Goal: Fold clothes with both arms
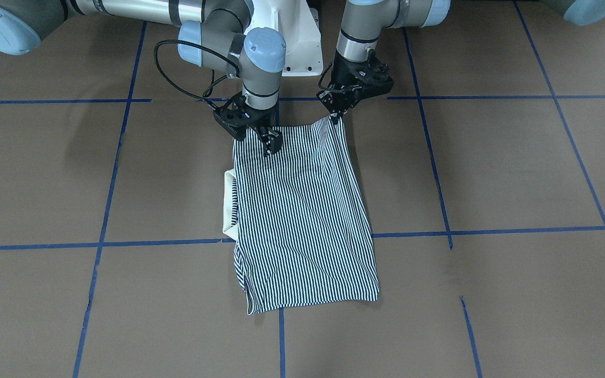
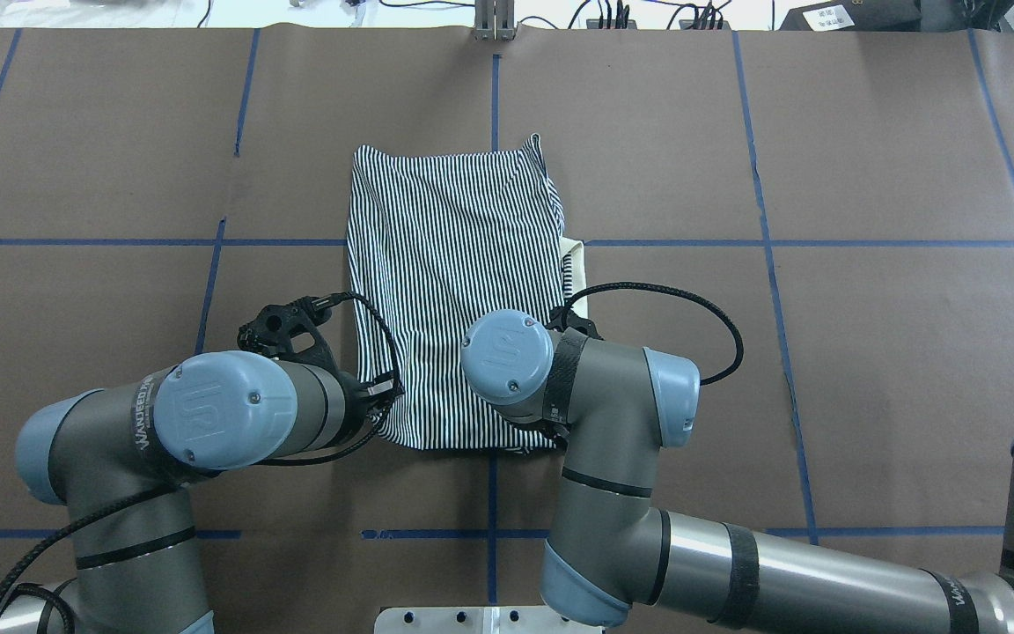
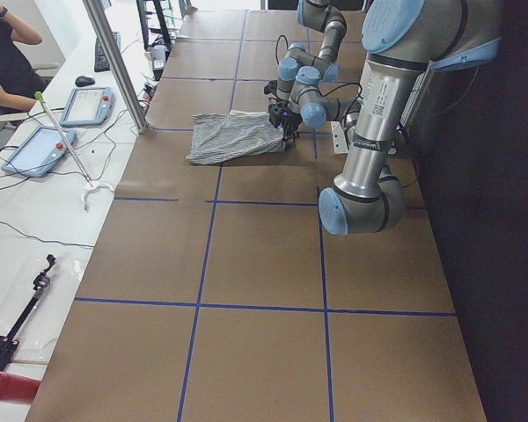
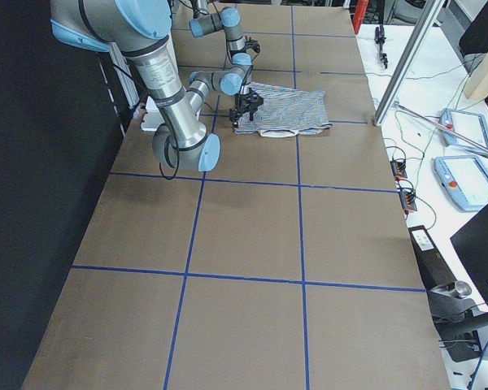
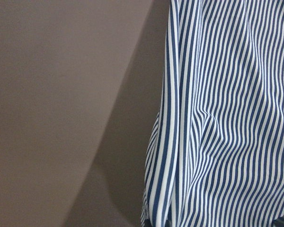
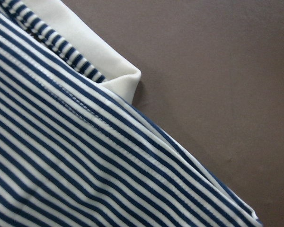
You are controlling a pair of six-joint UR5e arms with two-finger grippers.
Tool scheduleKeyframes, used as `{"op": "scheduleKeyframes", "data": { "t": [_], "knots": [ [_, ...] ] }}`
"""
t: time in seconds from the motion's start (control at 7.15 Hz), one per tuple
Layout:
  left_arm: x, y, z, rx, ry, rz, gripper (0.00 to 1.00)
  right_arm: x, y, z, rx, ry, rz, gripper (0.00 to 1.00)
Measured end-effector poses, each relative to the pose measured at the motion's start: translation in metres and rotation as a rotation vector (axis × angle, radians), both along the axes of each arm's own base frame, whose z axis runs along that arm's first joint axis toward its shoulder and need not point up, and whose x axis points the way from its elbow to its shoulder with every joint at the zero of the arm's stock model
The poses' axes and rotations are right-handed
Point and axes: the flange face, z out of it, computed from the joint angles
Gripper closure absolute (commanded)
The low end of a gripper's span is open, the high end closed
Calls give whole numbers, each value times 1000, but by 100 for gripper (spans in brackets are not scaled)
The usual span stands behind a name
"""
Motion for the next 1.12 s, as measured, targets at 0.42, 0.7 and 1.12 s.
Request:
{"op": "scheduleKeyframes", "data": {
  "t": [0.42,0.7,1.12],
  "knots": [
    [0,0,0,0,1,-1,100,-1,0,2,-7,7,0,62],
    [0,0,0,0,1,-2,100,-1,0,1,-13,12,1,100],
    [0,0,0,1,1,-1,100,0,-1,1,-19,10,-4,100]
  ]
}}
